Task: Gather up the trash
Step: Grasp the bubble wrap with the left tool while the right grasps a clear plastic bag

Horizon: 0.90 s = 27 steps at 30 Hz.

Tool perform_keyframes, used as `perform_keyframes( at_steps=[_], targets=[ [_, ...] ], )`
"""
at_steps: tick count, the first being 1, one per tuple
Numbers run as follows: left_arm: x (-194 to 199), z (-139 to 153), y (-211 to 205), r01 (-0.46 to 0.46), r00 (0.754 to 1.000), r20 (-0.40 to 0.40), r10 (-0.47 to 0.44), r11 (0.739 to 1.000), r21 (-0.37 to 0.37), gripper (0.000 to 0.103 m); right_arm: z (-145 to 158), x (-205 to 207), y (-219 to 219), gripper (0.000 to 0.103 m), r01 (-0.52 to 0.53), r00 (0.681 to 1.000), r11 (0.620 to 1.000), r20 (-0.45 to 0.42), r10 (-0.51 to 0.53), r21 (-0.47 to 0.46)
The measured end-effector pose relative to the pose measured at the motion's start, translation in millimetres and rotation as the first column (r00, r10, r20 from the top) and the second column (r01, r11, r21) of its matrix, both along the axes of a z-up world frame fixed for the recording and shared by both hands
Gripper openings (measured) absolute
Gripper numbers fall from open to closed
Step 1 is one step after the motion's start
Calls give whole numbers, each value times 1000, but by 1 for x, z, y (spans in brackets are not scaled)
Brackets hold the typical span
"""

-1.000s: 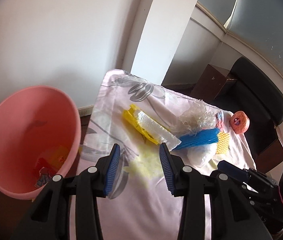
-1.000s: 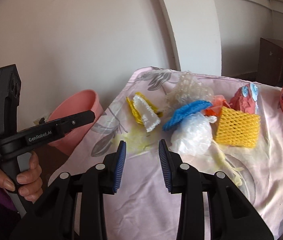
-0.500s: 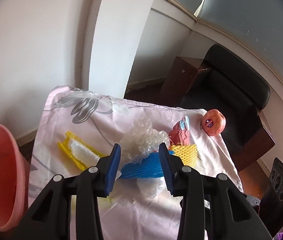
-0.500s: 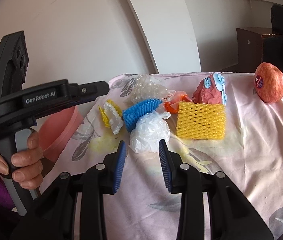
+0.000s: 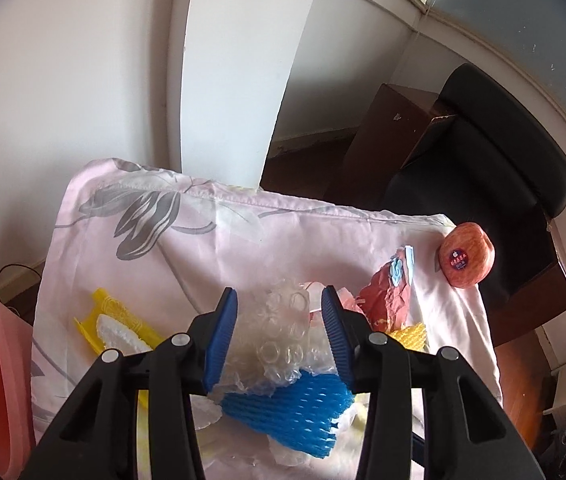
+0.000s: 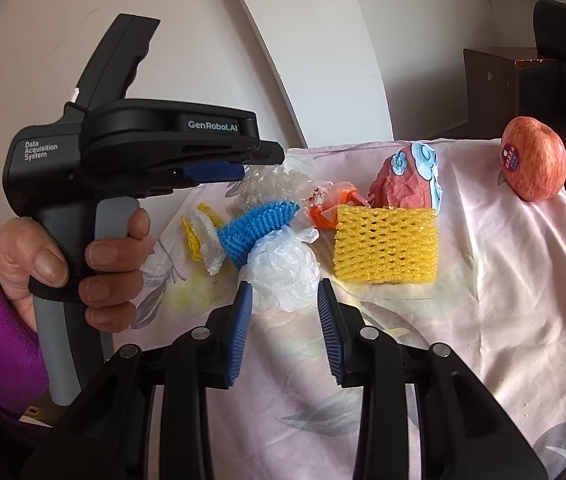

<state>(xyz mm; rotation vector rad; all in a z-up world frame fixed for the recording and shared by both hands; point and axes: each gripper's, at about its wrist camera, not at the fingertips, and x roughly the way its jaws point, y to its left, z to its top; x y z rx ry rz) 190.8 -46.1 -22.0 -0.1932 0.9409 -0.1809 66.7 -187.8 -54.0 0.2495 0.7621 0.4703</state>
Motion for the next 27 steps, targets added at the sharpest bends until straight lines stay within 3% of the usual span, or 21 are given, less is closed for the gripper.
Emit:
perform_keyframes(
  at_steps=[2, 4, 6, 21, 25, 27],
  targets=[
    [-3, -4, 4, 3, 1000, -14, -3, 1000, -12, 29, -1, 3, 2, 50, -9, 1000, 1000, -6, 9, 7],
    [-6, -5, 10, -2, 1000, -24, 1, 1000, -29, 18, -1, 4, 4, 52, -12, 1000, 1000, -3, 12, 12],
    [-10, -4, 16, -19, 1000, -26, 18, 999, -48, 15, -2, 6, 8, 53, -25, 1000, 1000, -5, 25, 9],
    [-36, 0, 45, -32, 999, -9, 31, 992, -119, 12, -23, 30, 28, 54, -48, 998, 996, -35, 45, -72],
    [-40, 3, 47, -27, 1000, 2, 28, 992, -122, 12, -26, 32, 29, 54, -65, 997, 997, -40, 63, -42],
    [-43, 4, 49, -27, 1000, 7, 28, 991, -128, 12, -26, 33, 29, 48, -66, 997, 997, -36, 65, -33]
  ],
)
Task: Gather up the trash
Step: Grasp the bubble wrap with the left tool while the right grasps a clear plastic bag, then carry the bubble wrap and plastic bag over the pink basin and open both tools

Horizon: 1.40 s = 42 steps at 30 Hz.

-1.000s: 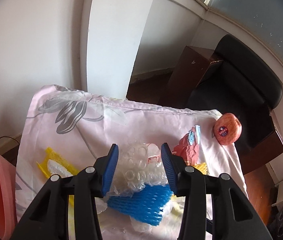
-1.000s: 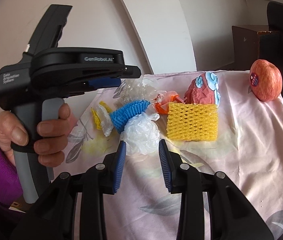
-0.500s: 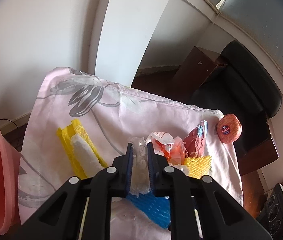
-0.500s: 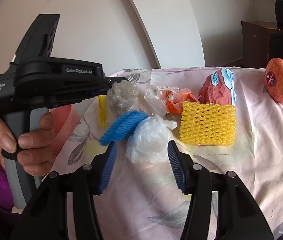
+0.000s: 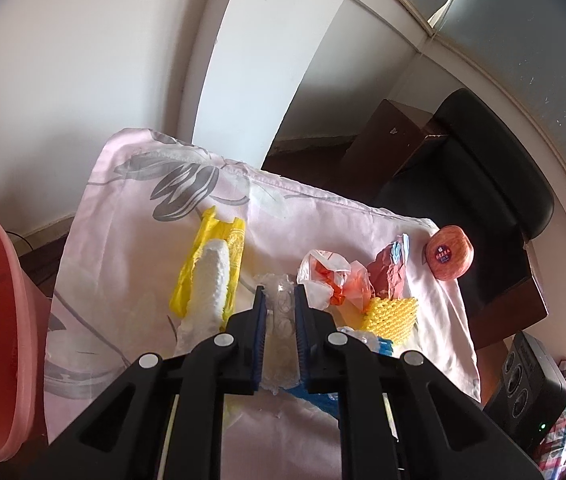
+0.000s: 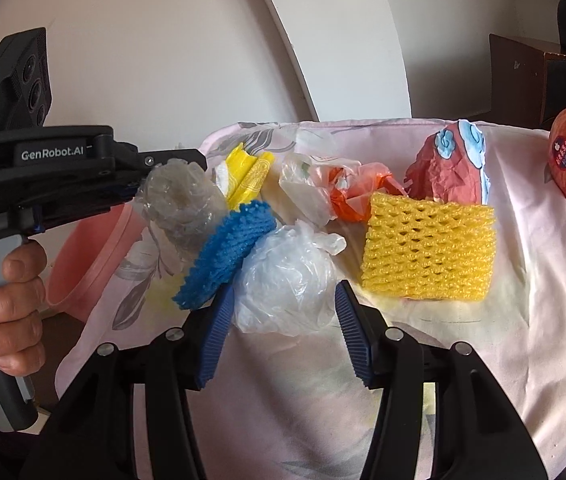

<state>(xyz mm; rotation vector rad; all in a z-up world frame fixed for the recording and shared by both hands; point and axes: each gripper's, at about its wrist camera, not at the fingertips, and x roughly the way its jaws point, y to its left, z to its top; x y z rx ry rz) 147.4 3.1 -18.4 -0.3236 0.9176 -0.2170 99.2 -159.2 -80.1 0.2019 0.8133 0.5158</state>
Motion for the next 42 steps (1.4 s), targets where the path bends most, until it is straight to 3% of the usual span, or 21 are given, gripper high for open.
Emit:
perform_keyframes(
  at_steps=[1, 5, 24, 35, 42],
  targets=[
    [-2, 1, 1, 0, 1000, 4, 0, 1000, -3, 12, 0, 0, 0, 40, 2, 1000, 1000, 0, -2, -2],
    [-9, 8, 7, -6, 1000, 29, 6, 1000, -17, 12, 5, -6, -3, 30, 7, 1000, 1000, 12, -7, -4],
    [-59, 41, 41, -61, 986, 152, 67, 997, -44, 12, 59, -55, -33, 30, 105, 981, 994, 167, -97, -40],
    [-92, 51, 74, -147, 965, 218, 143, 989, 0, 12, 88, -71, -12, 30, 50, 969, 998, 243, -42, -28],
    [-112, 52, 104, -223, 947, 241, 214, 975, 11, 12, 97, -66, 18, 30, -44, 970, 999, 238, 48, -19]
  ],
)
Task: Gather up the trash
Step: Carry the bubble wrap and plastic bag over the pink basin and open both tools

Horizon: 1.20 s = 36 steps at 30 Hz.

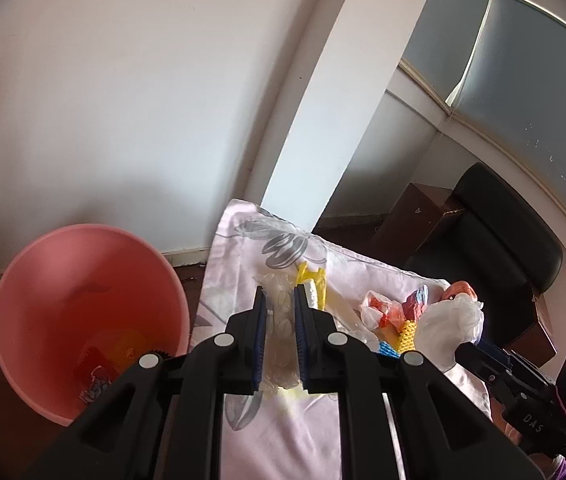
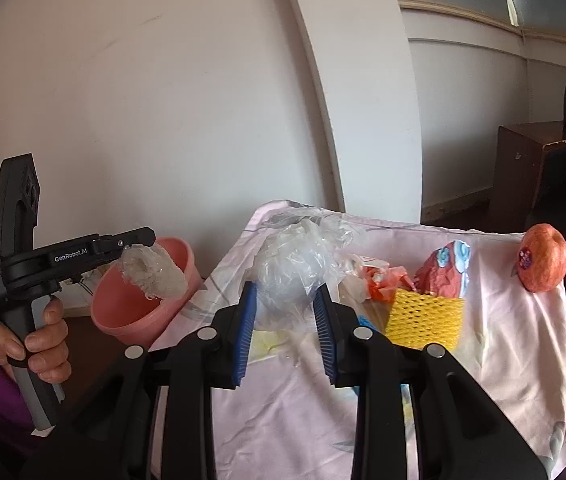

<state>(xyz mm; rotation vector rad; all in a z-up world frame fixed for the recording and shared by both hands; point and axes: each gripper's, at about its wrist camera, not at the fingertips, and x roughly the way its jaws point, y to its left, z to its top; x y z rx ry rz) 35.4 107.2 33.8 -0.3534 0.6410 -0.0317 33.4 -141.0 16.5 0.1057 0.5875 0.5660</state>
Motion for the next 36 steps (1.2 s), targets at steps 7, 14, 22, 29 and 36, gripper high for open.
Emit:
perform_keyframes(
  at_steps=[7, 14, 22, 29, 36],
  targets=[
    [-21, -5, 36, -98, 995, -2, 98, 994, 41, 12, 1, 10, 51, 30, -131, 991, 991, -34, 132, 19],
    [-43, -11, 71, -194, 981, -4, 195, 976, 98, 12, -6, 26, 106, 30, -251, 963, 967, -89, 254, 44],
    [-55, -25, 94, -250, 966, -31, 256, 960, 123, 12, -14, 37, 165, 30, -364, 919, 930, -146, 366, 40],
    [-59, -41, 108, -273, 957, -61, 283, 953, 127, 12, -29, 46, 197, 30, -417, 887, 908, -202, 416, 38],
    [-57, -58, 114, -277, 952, -95, 291, 951, 138, 13, -43, 49, 214, 30, -433, 871, 901, -246, 426, 29]
  ],
)
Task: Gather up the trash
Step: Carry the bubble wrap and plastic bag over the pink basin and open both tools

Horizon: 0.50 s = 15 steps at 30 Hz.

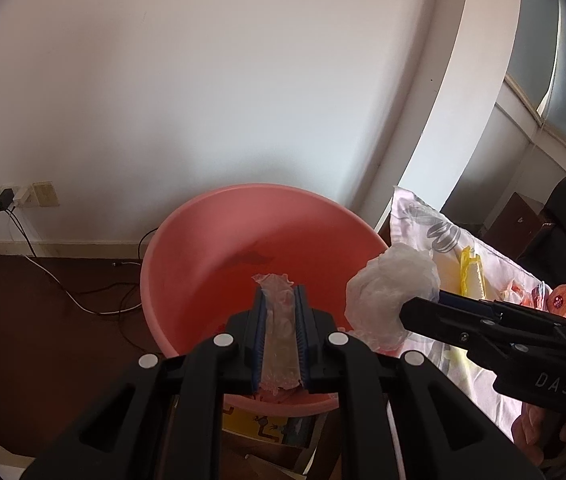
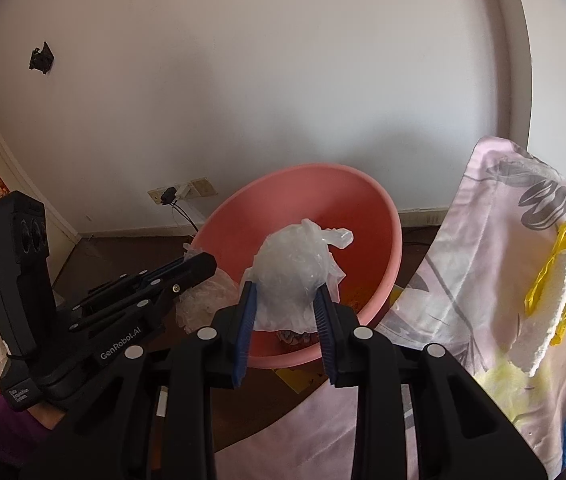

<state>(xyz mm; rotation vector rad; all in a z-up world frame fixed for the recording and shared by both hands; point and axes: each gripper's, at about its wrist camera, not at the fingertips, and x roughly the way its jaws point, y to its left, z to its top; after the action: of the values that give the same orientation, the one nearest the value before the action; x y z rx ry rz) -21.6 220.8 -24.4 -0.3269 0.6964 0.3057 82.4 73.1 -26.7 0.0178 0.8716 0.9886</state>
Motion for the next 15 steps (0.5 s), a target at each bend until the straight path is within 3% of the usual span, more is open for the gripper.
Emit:
perform_keyframes(
  at_steps=[8, 15],
  targets=[
    [2, -17, 4, -19, 999, -27, 19, 1000, -4, 14, -7, 3, 11, 30, -2, 1000, 1000, -1, 2, -27],
    [2, -18, 7, -38, 999, -29, 38, 999, -2, 22, -9, 5, 15, 30, 0, 1000, 999, -22, -1, -39]
  ],
)
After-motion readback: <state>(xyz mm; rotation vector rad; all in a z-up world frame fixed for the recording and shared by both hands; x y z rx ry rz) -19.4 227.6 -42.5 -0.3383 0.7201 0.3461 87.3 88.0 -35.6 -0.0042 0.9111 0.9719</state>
